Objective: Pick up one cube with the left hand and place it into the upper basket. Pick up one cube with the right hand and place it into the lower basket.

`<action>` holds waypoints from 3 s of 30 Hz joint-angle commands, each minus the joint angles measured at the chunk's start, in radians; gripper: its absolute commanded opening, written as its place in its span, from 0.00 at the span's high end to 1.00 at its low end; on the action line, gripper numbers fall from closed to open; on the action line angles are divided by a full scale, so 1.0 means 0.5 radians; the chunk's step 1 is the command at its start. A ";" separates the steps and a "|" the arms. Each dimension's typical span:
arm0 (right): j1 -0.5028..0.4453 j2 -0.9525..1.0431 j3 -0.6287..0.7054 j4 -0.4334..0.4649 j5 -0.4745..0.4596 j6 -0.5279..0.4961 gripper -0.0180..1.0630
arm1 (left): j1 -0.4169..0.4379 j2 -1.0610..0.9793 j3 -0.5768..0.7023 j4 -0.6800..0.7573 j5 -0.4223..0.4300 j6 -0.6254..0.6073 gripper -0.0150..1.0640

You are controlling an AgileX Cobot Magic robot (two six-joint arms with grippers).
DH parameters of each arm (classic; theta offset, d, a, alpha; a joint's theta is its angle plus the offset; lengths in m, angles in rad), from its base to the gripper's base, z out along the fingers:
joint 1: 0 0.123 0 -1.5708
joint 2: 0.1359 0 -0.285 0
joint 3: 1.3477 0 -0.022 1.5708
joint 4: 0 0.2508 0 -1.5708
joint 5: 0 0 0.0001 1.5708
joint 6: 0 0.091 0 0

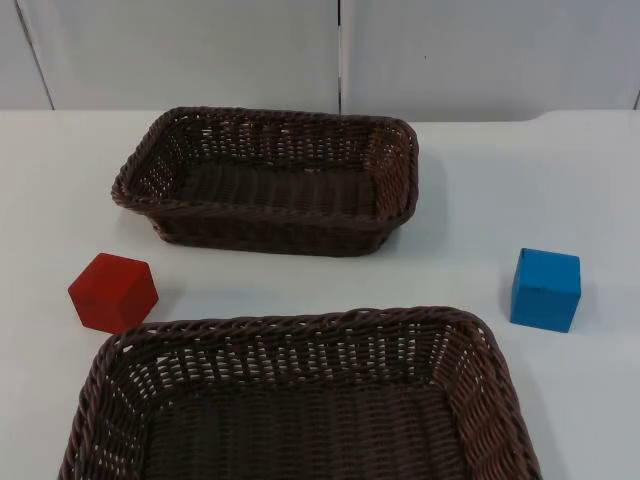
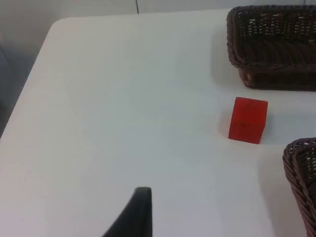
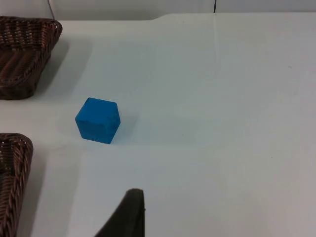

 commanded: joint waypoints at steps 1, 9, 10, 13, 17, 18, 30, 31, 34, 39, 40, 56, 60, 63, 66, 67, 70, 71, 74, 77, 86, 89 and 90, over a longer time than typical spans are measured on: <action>-0.006 -0.007 0.004 0.005 -0.004 0.008 0.01 | 0.006 -0.006 -0.026 -0.060 -0.048 -0.015 0.01; -0.006 -0.007 0.004 0.005 -0.004 0.008 0.01 | 0.006 0.059 -0.066 -0.066 -0.110 -0.015 0.01; -0.006 -0.007 0.004 0.005 -0.004 0.008 0.01 | 0.006 0.085 -0.066 -0.055 -0.141 -0.015 0.01; -0.006 -0.007 0.004 0.005 -0.004 0.008 0.01 | 0.006 0.158 -0.066 -0.050 -0.211 -0.015 0.01; -0.006 -0.007 0.004 0.005 -0.004 0.008 0.01 | 0.006 0.280 -0.066 -0.050 -0.354 -0.015 0.01; -0.006 -0.007 0.004 0.005 -0.004 0.008 0.01 | 0.006 0.330 -0.066 -0.050 -0.400 -0.015 0.01; -0.006 -0.007 0.004 0.005 -0.004 0.008 0.01 | 0.006 0.821 -0.066 -0.134 -0.682 -0.015 0.01; -0.006 -0.007 0.004 0.005 -0.004 0.008 0.01 | 0.006 0.846 -0.066 -0.134 -0.705 -0.015 0.01; -0.006 -0.007 0.004 0.005 -0.004 0.008 0.01 | 0.006 0.899 -0.066 -0.142 -0.752 -0.015 0.01; -0.006 -0.007 0.004 0.005 -0.004 0.008 0.01 | 0.006 0.992 -0.066 -0.218 -0.833 0.014 0.01; -0.006 -0.007 0.004 0.005 -0.004 0.008 0.01 | 0.006 1.015 -0.066 -0.232 -0.850 0.033 0.01; -0.006 -0.007 0.004 0.005 -0.004 0.008 0.01 | 0.006 1.325 -0.118 -0.683 -1.065 0.497 0.01; -0.006 -0.007 0.004 0.005 -0.004 0.008 0.01 | 0.006 1.459 -0.223 -0.720 -1.065 0.531 0.01; -0.006 -0.007 0.004 0.005 -0.004 0.008 0.01 | 0.006 1.593 -0.337 -0.728 -1.061 0.594 0.01; -0.006 -0.007 0.004 0.005 -0.004 0.008 0.01 | 0.006 1.693 -0.403 -0.769 -1.061 0.638 0.01; -0.006 -0.007 0.004 0.005 -0.004 0.008 0.01 | 0.006 1.732 -0.435 -0.793 -1.061 0.644 0.01; -0.006 -0.007 0.004 0.005 -0.004 0.008 0.01 | 0.006 1.859 -0.526 -0.876 -1.053 0.744 0.01; -0.006 -0.007 0.004 0.005 -0.004 0.008 0.01 | 0.006 1.859 -0.526 -0.876 -1.053 0.744 0.01; -0.006 -0.007 0.004 0.005 -0.004 0.008 0.01 | 0.006 1.976 -0.625 -0.928 -1.018 0.802 0.01; -0.006 -0.007 0.004 0.005 -0.004 0.008 0.01 | -0.001 2.053 -0.681 -0.928 -0.995 0.807 0.01; -0.006 -0.007 0.004 0.005 -0.004 0.008 0.01 | -0.001 2.333 -0.811 -0.943 -0.935 0.883 0.01; -0.006 -0.007 0.004 0.005 -0.004 0.008 0.01 | -0.008 2.443 -0.847 -0.964 -0.926 0.897 0.01; -0.006 -0.007 0.004 0.005 -0.004 0.008 0.01 | -0.026 2.479 -0.861 -0.963 -0.926 0.897 0.01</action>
